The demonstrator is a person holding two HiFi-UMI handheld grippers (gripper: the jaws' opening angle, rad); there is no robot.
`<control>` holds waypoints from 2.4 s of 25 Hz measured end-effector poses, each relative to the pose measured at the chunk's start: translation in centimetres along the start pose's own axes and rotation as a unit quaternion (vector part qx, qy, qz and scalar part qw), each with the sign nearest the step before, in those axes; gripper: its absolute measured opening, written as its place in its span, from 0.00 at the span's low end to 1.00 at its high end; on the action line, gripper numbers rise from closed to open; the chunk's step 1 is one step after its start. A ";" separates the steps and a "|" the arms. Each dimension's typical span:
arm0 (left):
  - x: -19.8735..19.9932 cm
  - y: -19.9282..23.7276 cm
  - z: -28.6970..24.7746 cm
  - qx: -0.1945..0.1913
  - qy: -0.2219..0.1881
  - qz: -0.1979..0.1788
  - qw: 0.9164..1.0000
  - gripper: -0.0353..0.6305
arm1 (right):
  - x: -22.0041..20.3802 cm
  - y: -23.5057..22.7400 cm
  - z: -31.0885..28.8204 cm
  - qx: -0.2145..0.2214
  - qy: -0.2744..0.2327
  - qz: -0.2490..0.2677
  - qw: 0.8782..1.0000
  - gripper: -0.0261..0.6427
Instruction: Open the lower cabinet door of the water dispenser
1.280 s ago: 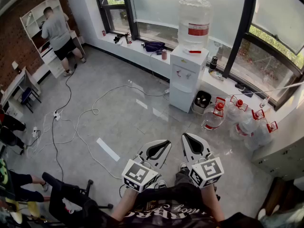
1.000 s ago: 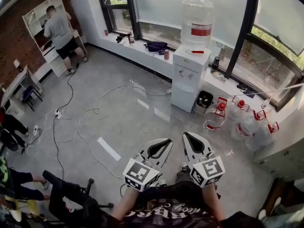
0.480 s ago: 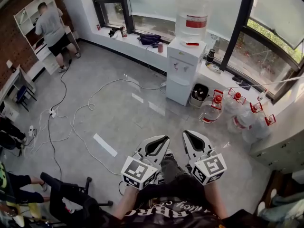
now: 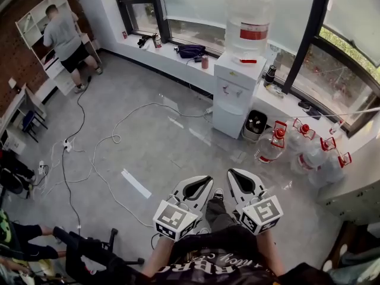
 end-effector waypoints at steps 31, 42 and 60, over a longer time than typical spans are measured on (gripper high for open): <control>7.3 23.7 -15.1 0.010 0.039 -0.006 0.999 0.09 | 3.9 -15.1 -24.6 -0.006 0.022 -0.041 0.999 0.06; 7.6 31.6 -13.8 -0.086 0.063 -0.025 0.994 0.09 | 3.3 -12.0 -29.4 -0.106 0.018 -0.069 0.992 0.06; 2.8 42.1 -14.7 -0.270 0.126 -0.043 0.954 0.09 | -4.7 -12.9 -37.6 -0.267 0.067 -0.069 0.959 0.07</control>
Point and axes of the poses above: the fingertips, and each gripper's own axes: z backward along the fingers, y to its left, x out of its top, the point moved 6 cm from there along z, backward along the fingers, and after that the axes turned 15 degrees about -x, right-handed, at the moved point
